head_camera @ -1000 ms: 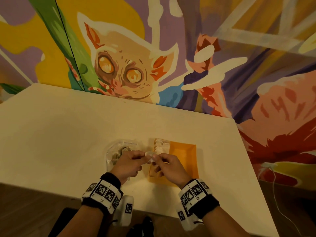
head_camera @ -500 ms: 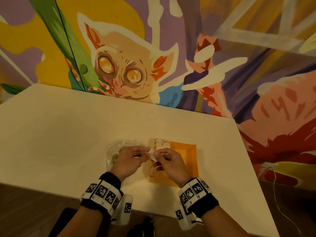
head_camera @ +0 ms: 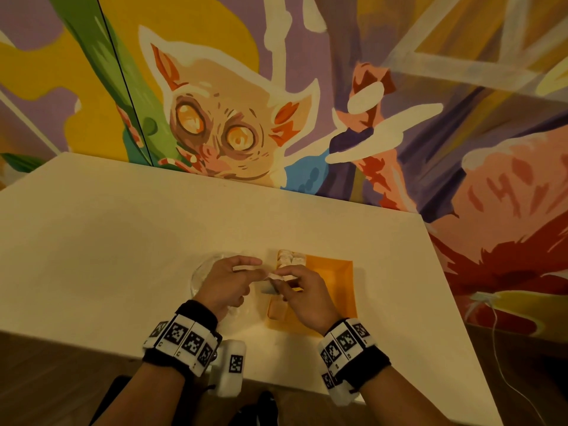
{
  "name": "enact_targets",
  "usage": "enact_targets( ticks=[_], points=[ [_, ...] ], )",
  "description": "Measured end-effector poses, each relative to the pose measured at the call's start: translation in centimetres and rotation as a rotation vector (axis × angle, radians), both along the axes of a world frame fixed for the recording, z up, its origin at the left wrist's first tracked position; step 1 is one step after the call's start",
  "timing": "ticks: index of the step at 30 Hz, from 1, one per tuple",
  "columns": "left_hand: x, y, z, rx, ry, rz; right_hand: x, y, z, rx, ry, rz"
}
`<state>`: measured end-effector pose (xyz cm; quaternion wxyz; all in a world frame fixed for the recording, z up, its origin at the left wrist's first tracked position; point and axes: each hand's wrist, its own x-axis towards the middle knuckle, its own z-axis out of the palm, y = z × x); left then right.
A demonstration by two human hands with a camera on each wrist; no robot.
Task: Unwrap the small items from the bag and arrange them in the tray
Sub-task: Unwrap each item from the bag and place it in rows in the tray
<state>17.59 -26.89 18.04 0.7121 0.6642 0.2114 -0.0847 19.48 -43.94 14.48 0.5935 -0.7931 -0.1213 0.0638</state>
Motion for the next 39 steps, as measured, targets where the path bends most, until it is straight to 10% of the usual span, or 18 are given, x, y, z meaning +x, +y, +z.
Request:
enact_targets(
  ticks=[39],
  points=[
    [0.4, -1.0, -1.0, 0.413, -0.393, -0.105, 0.2, 0.0, 1.8, 0.169, 0.009, -0.116]
  ],
)
